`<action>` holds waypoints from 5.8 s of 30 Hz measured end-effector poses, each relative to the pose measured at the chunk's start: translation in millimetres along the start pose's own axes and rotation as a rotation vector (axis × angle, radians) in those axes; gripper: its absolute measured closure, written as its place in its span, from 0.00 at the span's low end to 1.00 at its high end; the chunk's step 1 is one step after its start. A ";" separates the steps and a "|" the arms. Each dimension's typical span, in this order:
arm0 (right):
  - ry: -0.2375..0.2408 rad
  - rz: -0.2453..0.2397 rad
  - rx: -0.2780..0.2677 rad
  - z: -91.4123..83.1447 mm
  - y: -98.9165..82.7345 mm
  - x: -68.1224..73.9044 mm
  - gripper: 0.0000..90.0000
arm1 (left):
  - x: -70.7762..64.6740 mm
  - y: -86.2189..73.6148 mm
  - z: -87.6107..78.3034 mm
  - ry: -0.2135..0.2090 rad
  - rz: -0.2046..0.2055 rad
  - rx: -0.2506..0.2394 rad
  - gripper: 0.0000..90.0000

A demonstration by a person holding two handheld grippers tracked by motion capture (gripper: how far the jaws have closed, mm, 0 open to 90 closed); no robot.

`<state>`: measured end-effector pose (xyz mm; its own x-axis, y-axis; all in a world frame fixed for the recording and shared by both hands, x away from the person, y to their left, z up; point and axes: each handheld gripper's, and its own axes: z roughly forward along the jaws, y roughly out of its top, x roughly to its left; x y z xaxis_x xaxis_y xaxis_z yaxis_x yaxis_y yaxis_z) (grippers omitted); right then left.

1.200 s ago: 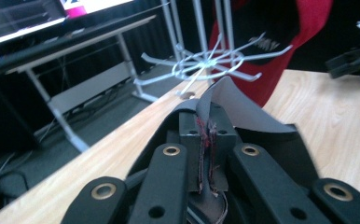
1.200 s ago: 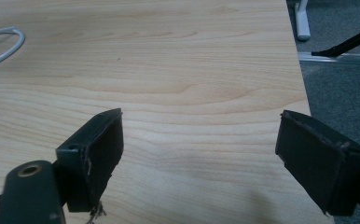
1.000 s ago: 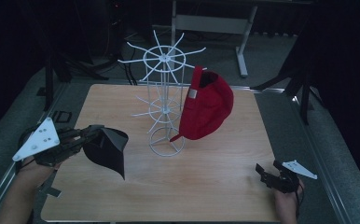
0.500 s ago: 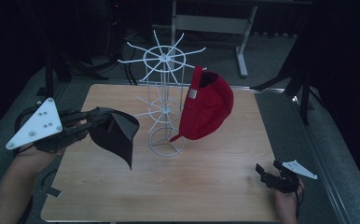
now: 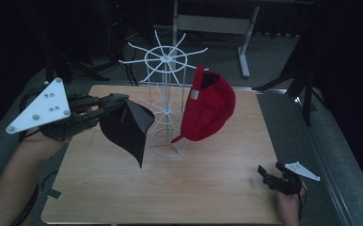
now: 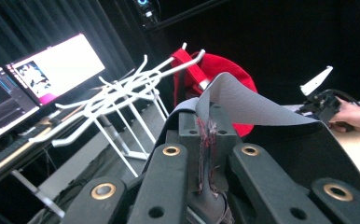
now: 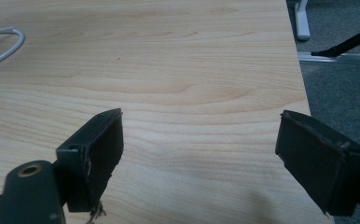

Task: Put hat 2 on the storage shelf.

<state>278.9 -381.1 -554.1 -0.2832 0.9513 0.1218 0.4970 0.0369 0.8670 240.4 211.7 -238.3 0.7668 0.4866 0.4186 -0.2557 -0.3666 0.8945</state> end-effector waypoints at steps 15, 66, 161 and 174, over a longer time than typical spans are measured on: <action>0.002 0.002 0.004 0.5 0.2 -0.2 0.16 | 16.0 22.5 15.8 0.011 -0.039 -0.036 0.98; 0.010 0.006 0.000 -0.3 -0.1 -1.0 0.16 | 33.0 -18.5 54.1 0.050 -0.163 0.101 0.86; 0.003 -0.002 -0.001 -0.2 -0.2 0.2 0.16 | -82.1 -247.6 -5.1 0.027 -0.509 0.199 0.62; 0.002 -0.006 0.001 0.2 0.0 0.5 0.16 | -96.3 -270.4 -7.9 0.037 -0.548 0.219 0.62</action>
<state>278.9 -380.6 -554.1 -0.2879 0.9504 0.1180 0.4960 0.0425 0.8673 231.0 270.2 -519.3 0.7310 0.6769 -0.0863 0.3022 -0.2078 0.9303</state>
